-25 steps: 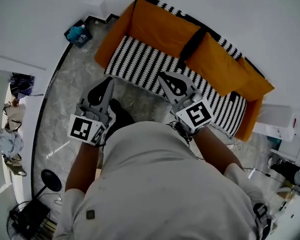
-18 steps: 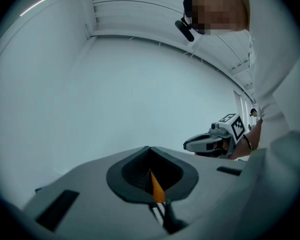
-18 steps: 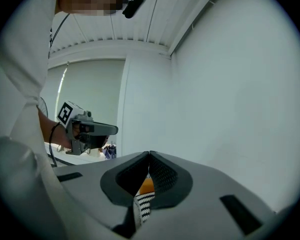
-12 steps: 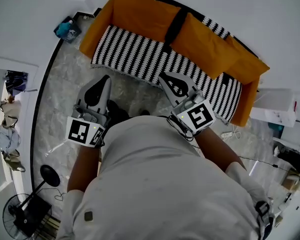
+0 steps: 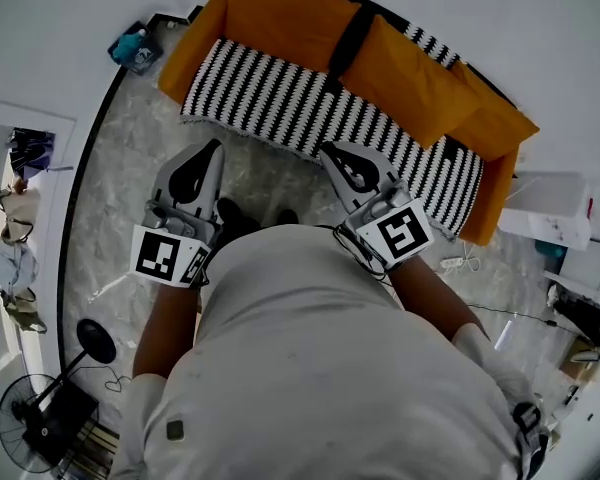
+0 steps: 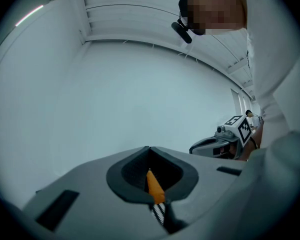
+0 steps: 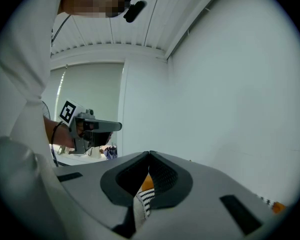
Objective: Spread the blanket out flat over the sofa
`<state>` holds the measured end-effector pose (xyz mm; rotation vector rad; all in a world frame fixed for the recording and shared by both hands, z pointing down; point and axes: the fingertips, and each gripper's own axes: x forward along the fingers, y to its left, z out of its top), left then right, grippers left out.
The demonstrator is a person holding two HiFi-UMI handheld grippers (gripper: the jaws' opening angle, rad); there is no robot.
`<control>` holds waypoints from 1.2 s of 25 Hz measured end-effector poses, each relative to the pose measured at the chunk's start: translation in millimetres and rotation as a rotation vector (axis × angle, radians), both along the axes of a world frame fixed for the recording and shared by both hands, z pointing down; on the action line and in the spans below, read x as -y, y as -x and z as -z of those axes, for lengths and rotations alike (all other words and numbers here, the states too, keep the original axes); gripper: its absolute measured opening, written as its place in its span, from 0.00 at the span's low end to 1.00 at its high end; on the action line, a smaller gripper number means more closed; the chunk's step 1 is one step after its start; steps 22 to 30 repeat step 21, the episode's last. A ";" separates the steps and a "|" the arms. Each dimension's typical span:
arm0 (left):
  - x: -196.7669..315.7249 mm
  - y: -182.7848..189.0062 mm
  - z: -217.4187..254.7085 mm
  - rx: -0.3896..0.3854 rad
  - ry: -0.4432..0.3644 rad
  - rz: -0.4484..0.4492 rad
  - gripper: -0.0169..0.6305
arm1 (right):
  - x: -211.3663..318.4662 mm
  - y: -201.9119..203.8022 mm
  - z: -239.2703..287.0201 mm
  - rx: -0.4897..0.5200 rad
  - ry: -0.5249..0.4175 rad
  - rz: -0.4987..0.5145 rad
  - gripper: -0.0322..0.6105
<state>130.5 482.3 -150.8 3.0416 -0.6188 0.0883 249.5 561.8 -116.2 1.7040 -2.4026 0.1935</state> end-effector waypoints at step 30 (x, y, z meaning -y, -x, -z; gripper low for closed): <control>-22.1 56.9 5.8 -0.006 0.001 0.045 0.04 | -1.4 40.7 17.6 -0.016 -0.113 0.044 0.09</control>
